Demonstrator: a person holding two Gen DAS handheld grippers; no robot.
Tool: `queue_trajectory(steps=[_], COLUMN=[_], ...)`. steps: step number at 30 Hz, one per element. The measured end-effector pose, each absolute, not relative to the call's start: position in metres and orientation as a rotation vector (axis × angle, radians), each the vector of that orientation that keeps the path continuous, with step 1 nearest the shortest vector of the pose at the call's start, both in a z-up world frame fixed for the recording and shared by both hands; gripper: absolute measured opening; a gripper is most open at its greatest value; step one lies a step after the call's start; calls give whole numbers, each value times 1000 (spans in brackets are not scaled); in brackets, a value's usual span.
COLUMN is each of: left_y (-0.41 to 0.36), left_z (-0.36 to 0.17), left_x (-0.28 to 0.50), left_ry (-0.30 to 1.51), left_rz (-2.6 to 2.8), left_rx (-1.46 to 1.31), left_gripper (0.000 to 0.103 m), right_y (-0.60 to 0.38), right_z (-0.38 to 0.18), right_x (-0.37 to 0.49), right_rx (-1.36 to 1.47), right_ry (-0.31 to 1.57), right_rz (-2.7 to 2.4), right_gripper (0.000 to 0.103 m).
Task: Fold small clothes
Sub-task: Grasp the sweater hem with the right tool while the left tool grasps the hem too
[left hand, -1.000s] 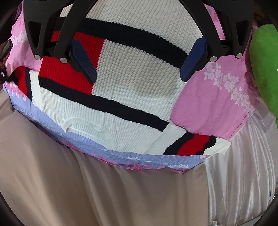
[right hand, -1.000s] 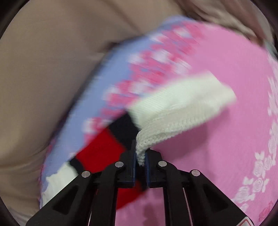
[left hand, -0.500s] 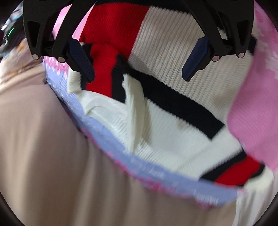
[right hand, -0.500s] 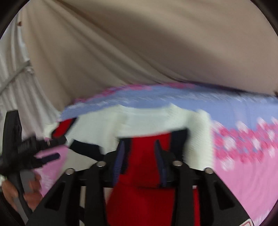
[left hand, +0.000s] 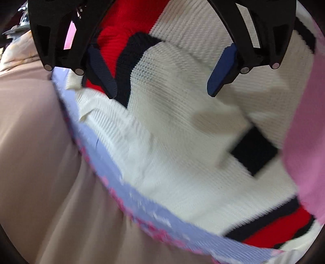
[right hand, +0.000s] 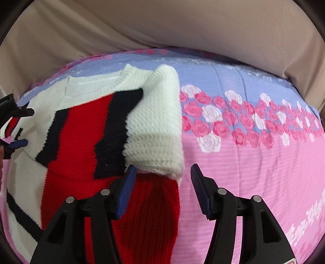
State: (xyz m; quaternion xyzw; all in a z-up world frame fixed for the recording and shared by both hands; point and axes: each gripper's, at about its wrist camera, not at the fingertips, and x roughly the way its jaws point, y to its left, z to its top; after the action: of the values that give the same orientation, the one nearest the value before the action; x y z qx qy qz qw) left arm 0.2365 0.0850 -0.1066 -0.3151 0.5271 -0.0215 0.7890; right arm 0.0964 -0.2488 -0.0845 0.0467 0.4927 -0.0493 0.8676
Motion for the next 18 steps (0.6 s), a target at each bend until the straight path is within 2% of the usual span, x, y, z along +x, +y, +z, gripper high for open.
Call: queue_trajectory(steps=[3,5,7,9,10,11,12,18], left_y=[108,112,103,89,77,71,69,77], left_z=[-115,-137,-136,-131,-129,-126,-123,-44], left_x=[230,237,243,254,262,270,275,298], left_ry=[1140,1196,1169,1166,1173,1174,1166,903], left_rz=[28,71,94,37,2,-36,-77,-170], left_rx=[-701,-746,-706,-656,-616,-600,-614,-582], left_gripper=[95,95,95,76,46,11,11,11], right_y=[-259,-265,-267,-268,-269,-271,-273,-308], right_z=[-68,-69,-76,-92,-100,-109,-110,-53], right_x=[101,116,137,159,167,176,181,163], right_rx=[187,250,268,289,305,340,367,589], right_ry=[980,982,992,1028,1053,1080,1088,815], right_rz=[-89,-91,-108,-122,-123,-105,-100,-86], right_gripper=[68,68,68,68,56,43,13,10])
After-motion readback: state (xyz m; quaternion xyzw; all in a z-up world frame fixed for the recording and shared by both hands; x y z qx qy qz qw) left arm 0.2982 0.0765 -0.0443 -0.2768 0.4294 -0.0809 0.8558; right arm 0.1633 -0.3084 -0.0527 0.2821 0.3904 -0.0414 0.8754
